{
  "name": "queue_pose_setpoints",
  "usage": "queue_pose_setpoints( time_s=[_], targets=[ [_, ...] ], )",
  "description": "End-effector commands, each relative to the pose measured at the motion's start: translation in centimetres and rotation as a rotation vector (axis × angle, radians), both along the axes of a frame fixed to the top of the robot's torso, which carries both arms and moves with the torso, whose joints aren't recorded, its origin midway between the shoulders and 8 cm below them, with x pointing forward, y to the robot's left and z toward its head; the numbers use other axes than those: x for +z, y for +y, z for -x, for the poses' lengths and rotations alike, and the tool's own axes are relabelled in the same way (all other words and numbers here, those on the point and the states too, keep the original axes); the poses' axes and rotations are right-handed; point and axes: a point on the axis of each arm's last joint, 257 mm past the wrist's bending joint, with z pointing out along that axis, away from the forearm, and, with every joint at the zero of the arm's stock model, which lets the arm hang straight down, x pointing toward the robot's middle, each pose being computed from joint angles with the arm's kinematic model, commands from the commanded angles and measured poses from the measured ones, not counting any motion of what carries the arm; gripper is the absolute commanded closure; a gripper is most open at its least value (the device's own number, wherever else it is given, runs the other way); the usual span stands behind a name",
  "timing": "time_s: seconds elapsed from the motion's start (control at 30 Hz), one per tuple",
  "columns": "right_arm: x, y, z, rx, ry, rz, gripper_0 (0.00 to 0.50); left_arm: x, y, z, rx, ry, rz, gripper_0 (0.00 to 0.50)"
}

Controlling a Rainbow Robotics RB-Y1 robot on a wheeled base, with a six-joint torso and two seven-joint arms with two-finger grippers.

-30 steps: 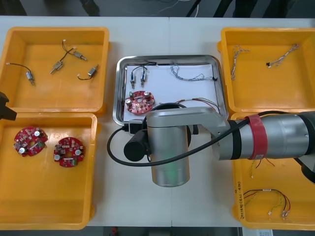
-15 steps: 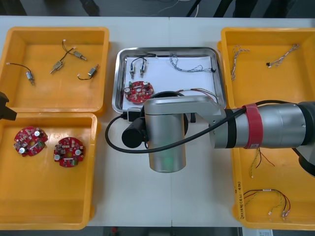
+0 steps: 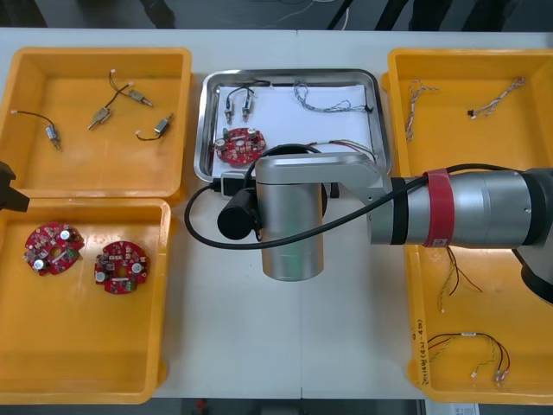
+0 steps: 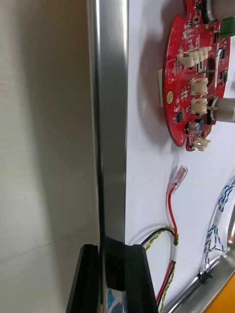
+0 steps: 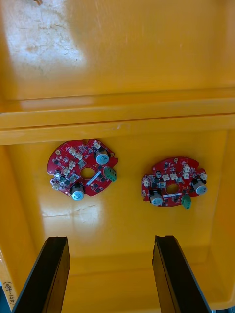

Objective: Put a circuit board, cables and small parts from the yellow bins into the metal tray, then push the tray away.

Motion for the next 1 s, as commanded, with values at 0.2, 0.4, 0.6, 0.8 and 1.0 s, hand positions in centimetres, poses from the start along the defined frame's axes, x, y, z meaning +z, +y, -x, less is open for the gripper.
queue_pose_setpoints(
  time_s=[0.2,0.4,0.6,0.8,1.0],
  targets=[
    [3.7,2.5,-1.9,0.066,-0.09,0.029,0.5,1.6,1.7,0.3,0.026,-0.027,-0.052,0.0],
    [4.5,2.8,-2.6,0.069,-0.107,0.027,0.5,1.6,1.7,0.3,0.026,-0.027,-0.052,0.0],
    [5.4,3.0,-3.5,0.067,-0.127,0.023,0.5,1.6,1.7,0.3,0.026,-0.027,-0.052,0.0],
    [6.9,3.1,-4.8,0.068,-0.157,0.021,0.5,1.6,1.7,0.3,0.026,-0.027,-0.052,0.0],
    [7.6,2.9,-5.8,0.059,-0.174,0.013,0.5,1.6,1.7,0.3,0.026,-0.027,-0.052,0.0]
  ],
)
